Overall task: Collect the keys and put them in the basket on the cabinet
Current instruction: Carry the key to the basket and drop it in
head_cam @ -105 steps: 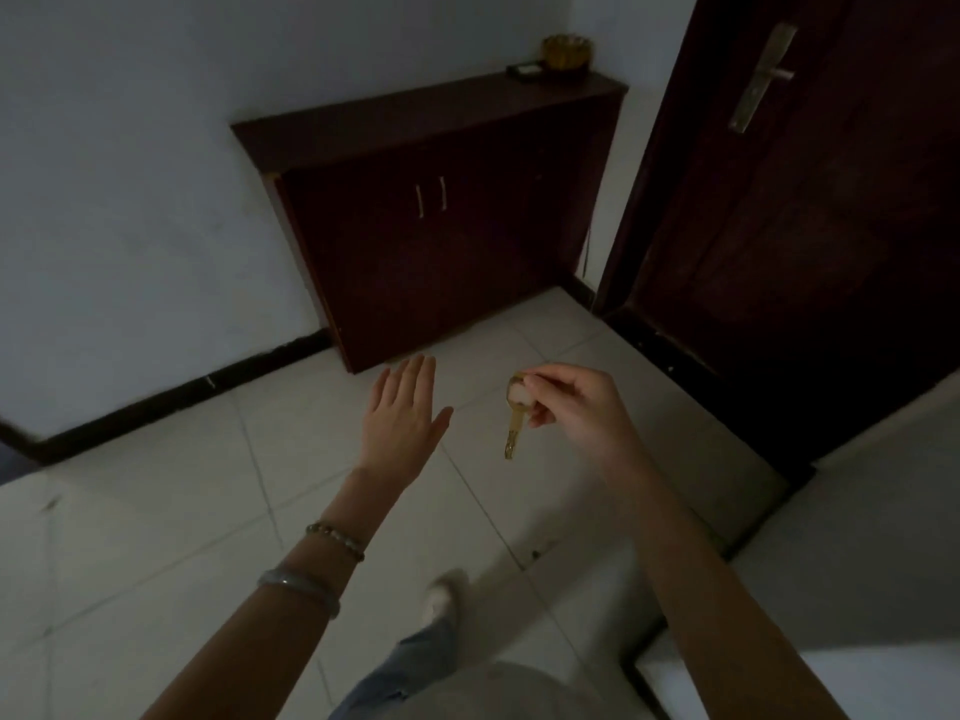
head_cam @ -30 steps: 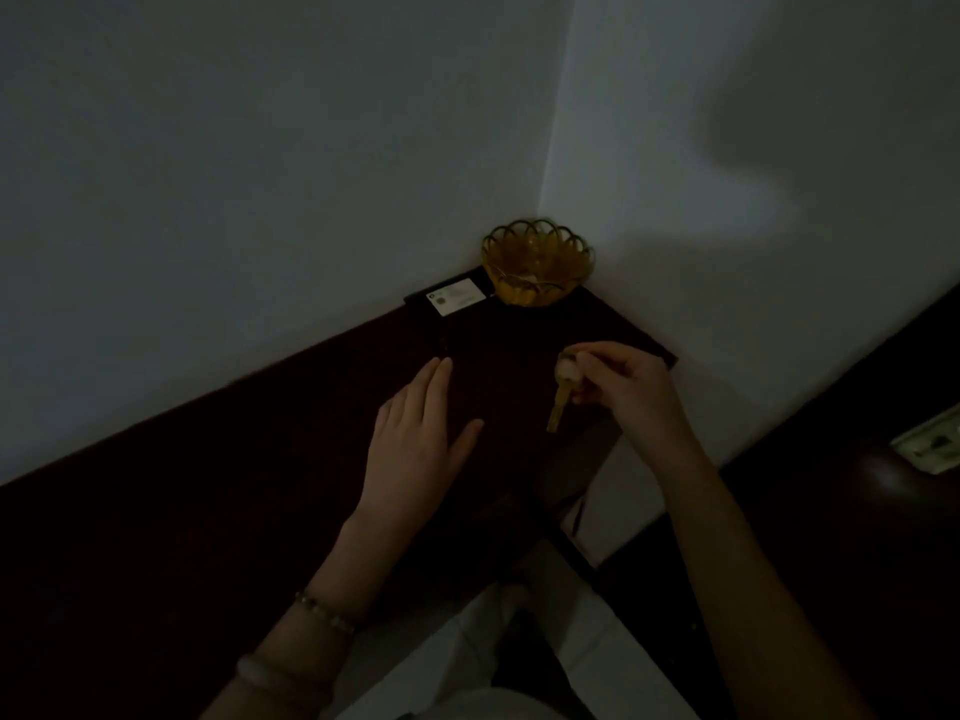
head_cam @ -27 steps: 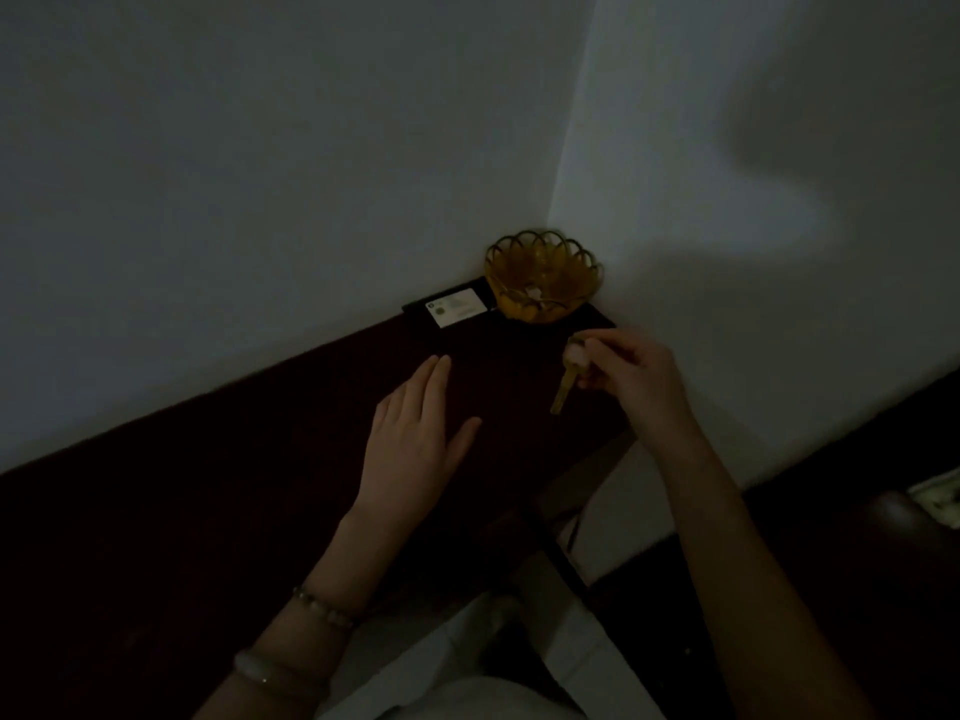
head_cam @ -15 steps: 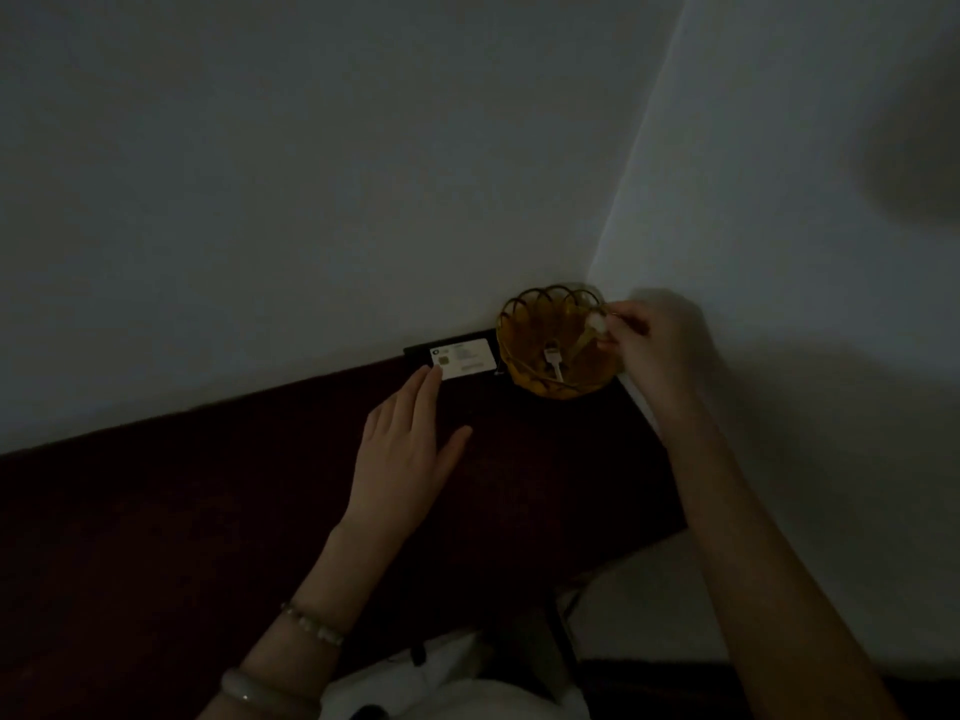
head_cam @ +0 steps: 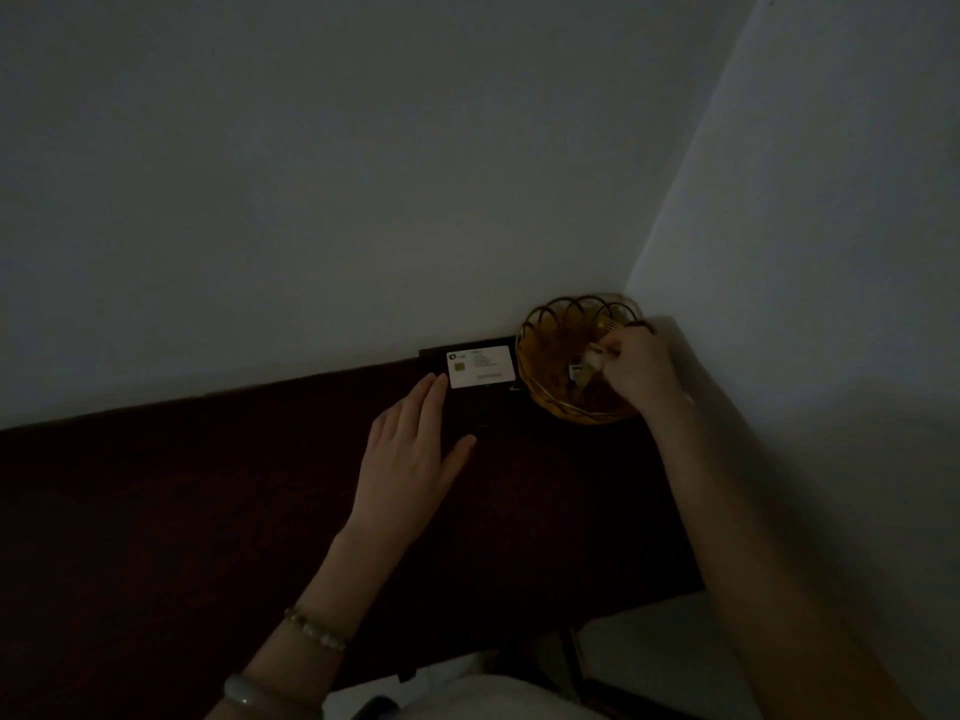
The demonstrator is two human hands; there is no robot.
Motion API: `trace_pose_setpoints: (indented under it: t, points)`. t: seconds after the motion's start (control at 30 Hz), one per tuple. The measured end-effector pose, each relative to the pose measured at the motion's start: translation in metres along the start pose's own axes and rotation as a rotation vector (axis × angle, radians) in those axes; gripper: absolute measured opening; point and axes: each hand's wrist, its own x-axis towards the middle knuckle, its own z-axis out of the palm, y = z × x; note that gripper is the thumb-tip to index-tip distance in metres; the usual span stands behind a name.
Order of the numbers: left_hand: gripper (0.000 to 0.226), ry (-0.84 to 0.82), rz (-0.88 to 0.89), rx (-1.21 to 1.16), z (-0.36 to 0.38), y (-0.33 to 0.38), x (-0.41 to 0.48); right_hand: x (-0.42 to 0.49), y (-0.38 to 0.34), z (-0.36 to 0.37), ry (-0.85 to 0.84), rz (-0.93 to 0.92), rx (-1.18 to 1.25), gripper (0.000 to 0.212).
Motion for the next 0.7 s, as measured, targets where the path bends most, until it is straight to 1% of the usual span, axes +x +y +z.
trace_pose_setpoints:
  t: [0.1,0.2,0.27,0.33,0.47,0.6,0.7]
  points:
    - [0.064,0.003,-0.006,-0.006,0.0,0.002,-0.001,-0.002,-0.003,0.001,-0.015,-0.034,-0.087,0.017]
    - [0.065,0.007,-0.001,0.007,-0.001,0.002,-0.002,-0.005,-0.003,0.003,-0.004,-0.041,-0.127,0.018]
    - [0.065,0.005,0.001,0.011,-0.003,0.001,-0.004,-0.008,-0.004,0.003,-0.008,-0.05,-0.141,0.023]
    - [0.065,0.006,0.005,0.016,-0.005,-0.001,-0.007,-0.012,-0.005,0.002,-0.003,-0.072,-0.116,0.029]
    - [0.065,0.025,0.014,0.023,-0.011,-0.003,-0.012,-0.032,-0.014,-0.007,0.063,-0.108,-0.023,0.036]
    - [0.067,0.044,0.05,0.023,-0.018,-0.007,-0.016,-0.074,-0.031,-0.015,0.156,-0.217,0.02,0.038]
    - [0.067,0.058,0.073,-0.011,-0.026,-0.012,-0.02,-0.114,-0.044,-0.017,0.178,-0.241,0.039,0.043]
